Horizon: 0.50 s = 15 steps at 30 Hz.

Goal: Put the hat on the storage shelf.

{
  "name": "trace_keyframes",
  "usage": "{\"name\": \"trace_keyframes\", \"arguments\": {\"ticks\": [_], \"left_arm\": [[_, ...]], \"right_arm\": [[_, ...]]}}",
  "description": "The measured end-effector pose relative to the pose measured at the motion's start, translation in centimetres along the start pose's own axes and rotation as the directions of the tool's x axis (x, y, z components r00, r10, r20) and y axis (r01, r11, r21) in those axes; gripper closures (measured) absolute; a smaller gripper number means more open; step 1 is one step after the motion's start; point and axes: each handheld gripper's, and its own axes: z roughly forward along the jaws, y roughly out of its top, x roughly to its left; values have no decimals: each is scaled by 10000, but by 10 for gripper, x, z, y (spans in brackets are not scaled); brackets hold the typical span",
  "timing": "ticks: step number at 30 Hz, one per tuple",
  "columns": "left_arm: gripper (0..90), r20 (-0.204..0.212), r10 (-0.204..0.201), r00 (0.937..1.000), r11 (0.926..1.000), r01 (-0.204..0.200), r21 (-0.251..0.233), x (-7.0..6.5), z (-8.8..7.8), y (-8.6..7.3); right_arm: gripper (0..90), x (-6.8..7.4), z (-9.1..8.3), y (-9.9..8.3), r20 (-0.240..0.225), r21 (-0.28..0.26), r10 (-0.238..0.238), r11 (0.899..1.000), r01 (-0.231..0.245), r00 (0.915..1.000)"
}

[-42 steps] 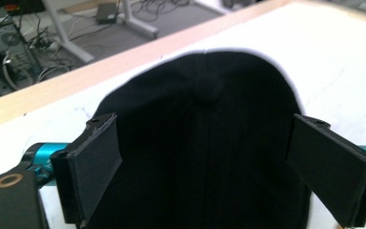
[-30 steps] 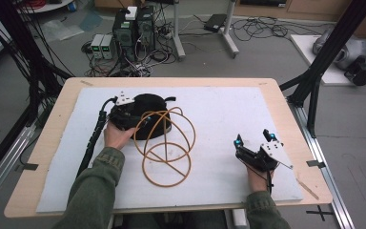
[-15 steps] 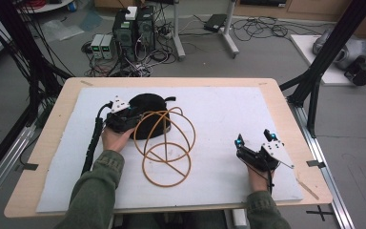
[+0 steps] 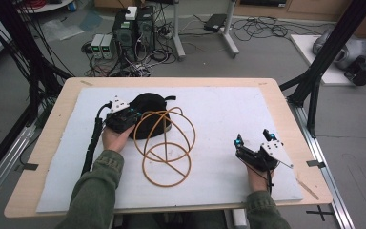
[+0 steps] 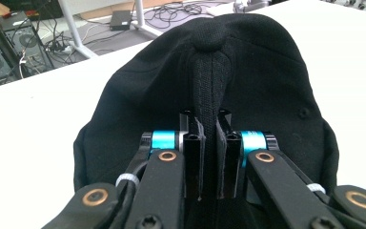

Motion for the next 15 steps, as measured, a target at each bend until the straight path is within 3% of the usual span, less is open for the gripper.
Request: {"name": "trace_keyframes", "arguments": {"ticks": [9,15], "left_arm": [[846,-9,15,10000,9998,-16,-184,0,-4,3],[845,-75,-69,9999,9983,65,-585,2,-11,7]], "right_arm": [[43,0,0,0,-21,7,9,10000,-9,10000],[44,0,0,0,-33,24,29,10000,-29,10000]]}}
